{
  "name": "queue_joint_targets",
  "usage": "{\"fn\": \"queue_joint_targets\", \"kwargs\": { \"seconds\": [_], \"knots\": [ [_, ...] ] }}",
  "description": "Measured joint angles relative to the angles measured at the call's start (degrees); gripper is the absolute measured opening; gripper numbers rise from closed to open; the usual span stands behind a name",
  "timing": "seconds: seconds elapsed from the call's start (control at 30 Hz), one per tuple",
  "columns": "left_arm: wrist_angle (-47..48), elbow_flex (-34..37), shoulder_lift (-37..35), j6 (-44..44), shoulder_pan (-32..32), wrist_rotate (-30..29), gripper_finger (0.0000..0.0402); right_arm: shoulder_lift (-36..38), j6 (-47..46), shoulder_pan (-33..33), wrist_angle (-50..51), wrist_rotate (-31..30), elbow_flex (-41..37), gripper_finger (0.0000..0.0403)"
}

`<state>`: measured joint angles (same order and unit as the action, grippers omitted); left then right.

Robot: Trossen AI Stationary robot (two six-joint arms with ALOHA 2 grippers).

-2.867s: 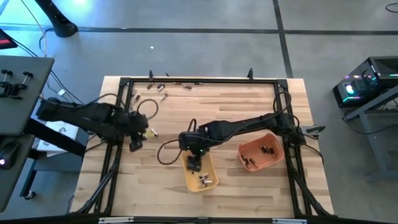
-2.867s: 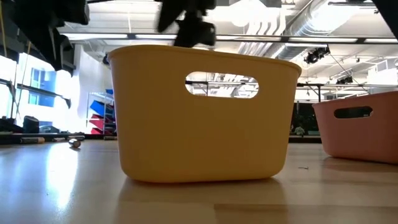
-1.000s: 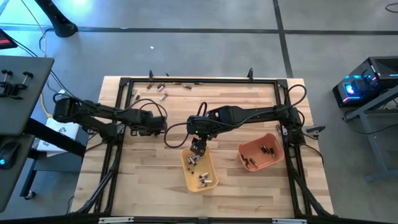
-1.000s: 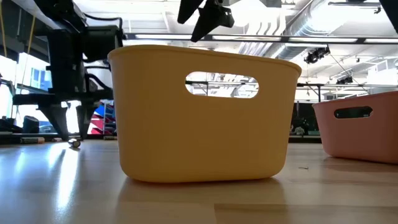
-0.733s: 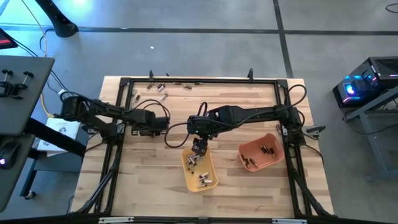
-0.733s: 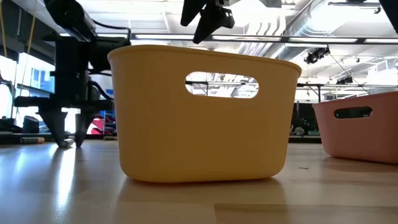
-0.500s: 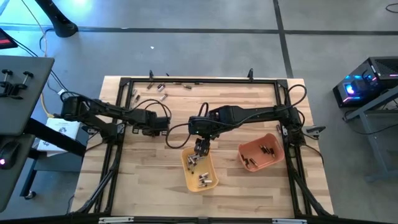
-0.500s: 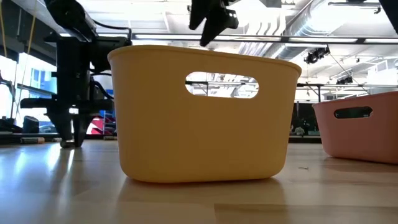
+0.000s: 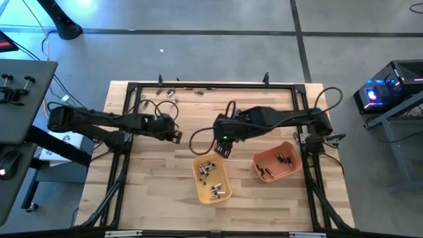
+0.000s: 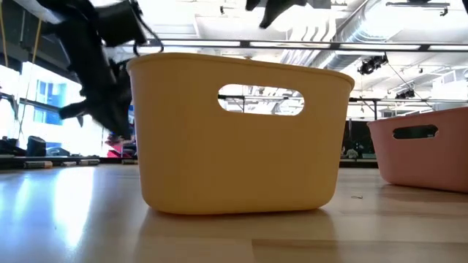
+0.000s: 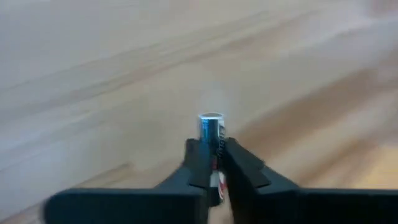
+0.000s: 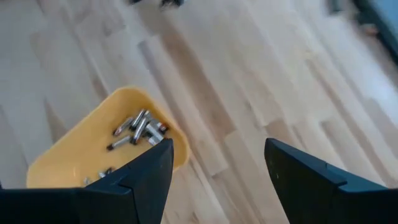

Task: Sort batteries
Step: Put the silver battery into the yellow bin

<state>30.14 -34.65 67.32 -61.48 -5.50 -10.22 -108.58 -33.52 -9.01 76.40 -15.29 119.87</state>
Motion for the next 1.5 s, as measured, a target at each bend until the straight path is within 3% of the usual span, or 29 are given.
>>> {"fn": "queue_joint_targets", "kwargs": {
  "seconds": [0.2,0.53,0.7,0.83,0.93,1.03,1.17,1.23,1.37,1.5],
  "knots": [
    [-7.7,-2.1,-4.4,10.5,2.3,7.4,0.0006,4.5,-8.6,-0.9,5.3,-7.2,0.0,0.0247],
    [-4.6,-14.0,0.9,29.6,5.7,7.6,0.0002,5.7,-17.1,-1.9,8.0,-9.5,-0.7,0.0247],
    [0.4,-18.6,-1.0,38.9,5.5,7.6,0.0001,5.5,-17.3,-2.0,5.2,-2.1,-8.2,0.0247],
    [2.9,-20.7,-5.7,42.5,5.5,5.9,0.0001,5.5,-7.5,-0.5,-4.2,6.7,-18.9,0.0247],
    [3.1,-20.7,-10.0,41.5,5.8,3.1,0.0001,5.4,-0.9,1.3,-15.7,11.4,-27.4,0.0247],
    [4.6,-20.4,-14.5,38.7,6.3,1.8,0.0000,5.4,-1.1,3.3,-24.8,14.1,-35.9,0.0247],
    [9.6,-20.4,-20.4,33.1,7.8,-3.0,0.0000,5.4,-1.1,5.6,-28.2,11.9,-45.8,0.0247],
    [12.3,-20.4,-22.7,30.1,8.5,-6.7,0.0000,5.4,0.1,6.4,-30.7,13.7,-49.7,0.0247],
    [14.0,-20.4,-25.8,26.5,9.1,-11.2,0.0000,5.4,0.3,4.9,-43.5,20.1,-54.2,0.0247],
    [14.1,-20.4,-26.5,24.4,9.1,-13.5,0.0000,5.3,0.6,1.6,-52.2,16.9,-54.6,0.0247]
  ]
}}
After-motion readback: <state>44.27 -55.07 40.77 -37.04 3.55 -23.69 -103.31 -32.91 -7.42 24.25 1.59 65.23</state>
